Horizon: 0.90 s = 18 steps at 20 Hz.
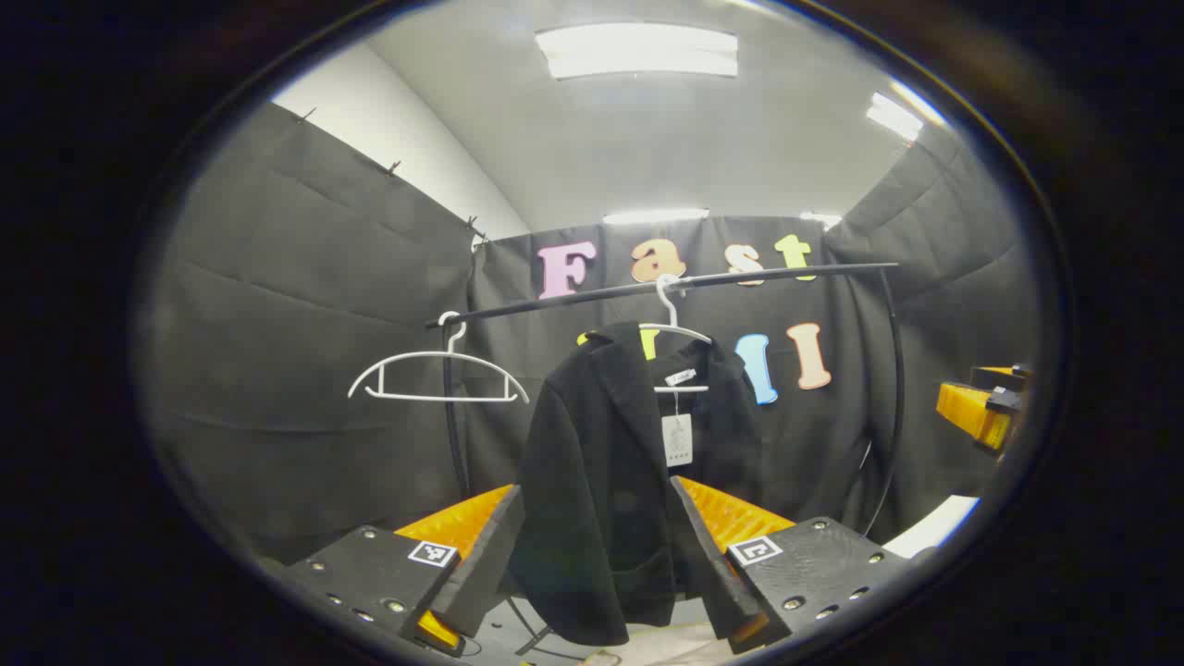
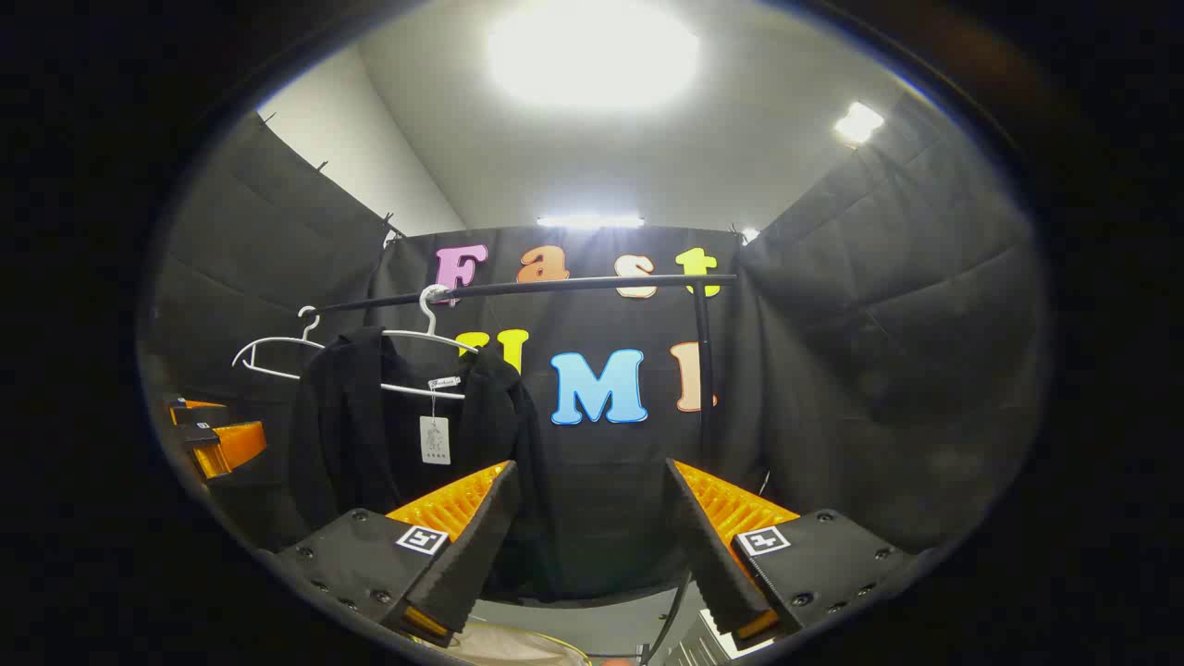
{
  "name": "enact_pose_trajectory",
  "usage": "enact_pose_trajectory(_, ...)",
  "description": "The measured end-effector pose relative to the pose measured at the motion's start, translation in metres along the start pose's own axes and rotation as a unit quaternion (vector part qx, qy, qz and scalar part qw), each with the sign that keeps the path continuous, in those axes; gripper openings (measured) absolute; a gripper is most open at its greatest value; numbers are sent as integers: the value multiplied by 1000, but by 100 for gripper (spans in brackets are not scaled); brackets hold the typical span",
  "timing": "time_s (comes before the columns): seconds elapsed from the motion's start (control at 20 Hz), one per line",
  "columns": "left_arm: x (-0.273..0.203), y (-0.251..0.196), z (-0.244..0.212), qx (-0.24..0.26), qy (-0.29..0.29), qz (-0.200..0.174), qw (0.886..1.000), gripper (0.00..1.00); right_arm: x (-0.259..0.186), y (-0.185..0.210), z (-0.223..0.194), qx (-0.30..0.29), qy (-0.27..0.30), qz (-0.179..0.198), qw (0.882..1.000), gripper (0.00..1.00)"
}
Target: Grasp the clothes on the hanger with both hands and then place them into the laundry hamper below.
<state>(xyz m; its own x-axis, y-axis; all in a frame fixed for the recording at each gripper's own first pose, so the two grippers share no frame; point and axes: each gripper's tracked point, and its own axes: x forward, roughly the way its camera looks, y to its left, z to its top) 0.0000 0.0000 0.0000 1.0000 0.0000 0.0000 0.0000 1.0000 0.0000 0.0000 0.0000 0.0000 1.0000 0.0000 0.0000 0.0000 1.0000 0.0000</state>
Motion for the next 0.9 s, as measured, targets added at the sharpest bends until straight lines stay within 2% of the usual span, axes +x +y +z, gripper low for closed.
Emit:
enact_pose_trajectory(0.55, 0, 3, 2, 4, -3, -7, 1000, 91, 0, 8, -1, -3, -2, -1, 1000, 97)
enact_pose_trajectory(0.9, 10, 9, 3, 1, -8, -21, 1000, 92, 5, 30, 4, -4, -10, -3, 1000, 97)
